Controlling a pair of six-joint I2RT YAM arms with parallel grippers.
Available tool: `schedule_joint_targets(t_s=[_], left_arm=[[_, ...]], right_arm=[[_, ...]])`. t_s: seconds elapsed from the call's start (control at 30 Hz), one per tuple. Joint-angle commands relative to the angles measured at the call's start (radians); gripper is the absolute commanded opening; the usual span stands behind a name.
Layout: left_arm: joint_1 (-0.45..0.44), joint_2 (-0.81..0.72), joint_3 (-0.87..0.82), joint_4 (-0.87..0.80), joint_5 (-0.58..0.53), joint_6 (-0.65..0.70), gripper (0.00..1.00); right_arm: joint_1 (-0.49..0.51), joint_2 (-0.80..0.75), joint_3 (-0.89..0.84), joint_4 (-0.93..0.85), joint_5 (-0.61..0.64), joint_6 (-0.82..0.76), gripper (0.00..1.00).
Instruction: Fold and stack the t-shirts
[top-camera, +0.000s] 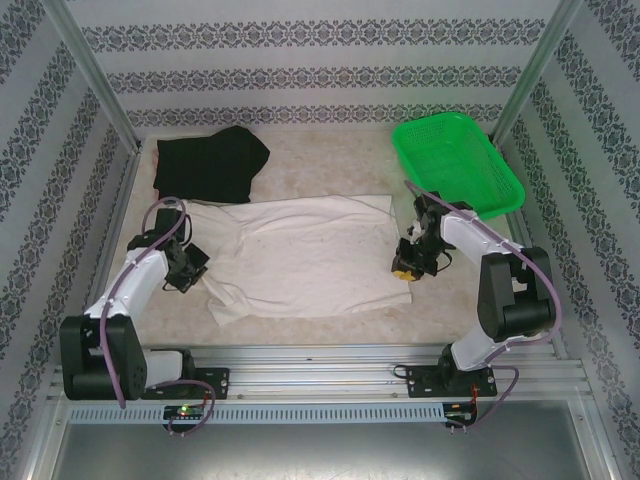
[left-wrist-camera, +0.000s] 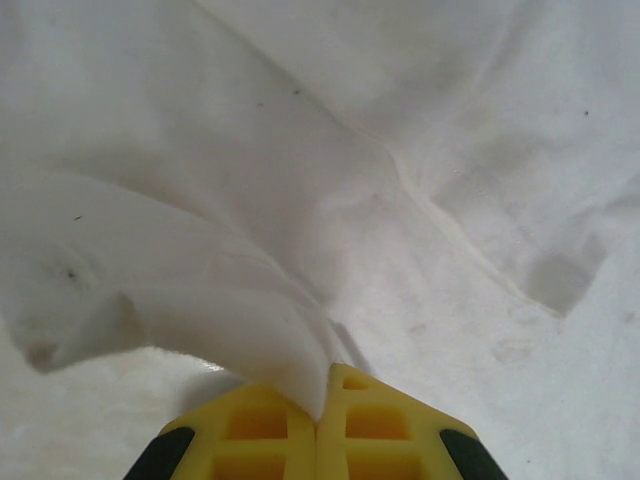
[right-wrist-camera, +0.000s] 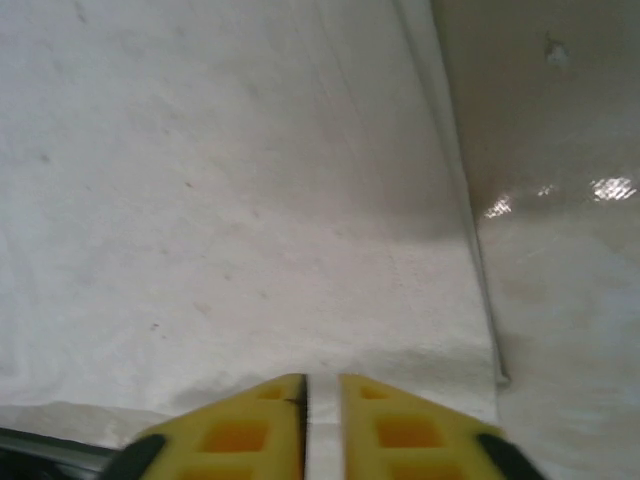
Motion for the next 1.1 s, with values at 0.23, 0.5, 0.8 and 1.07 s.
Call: schedule_joint_targets(t_s=[0.23,0.5,0.8,1.07], left_arm=[[-0.002,0.163,0.123,0.090,0.097,0.066,0.16],[-0.006,0.240,0.137,0.155,0.153,0.060,0.50],[-0.005,0.108,0.174,0.096,0.173,0.047,0.72],[0.011,-0.121,0.015,-0.010,0.210,-0.003,0.78]], right_arm=[[0.003,-0.038,-0.098,-0.037,-0.018,-0.026,0.43],[0.021,-0.032,-0.160,0.053,-0.019,0.036,0.47],[0.029,-0.014,-0.157,0.055,-0.013,0.036,0.47],[0.029,-0.034,-0.173,0.048,-0.015,0.036,0.48]])
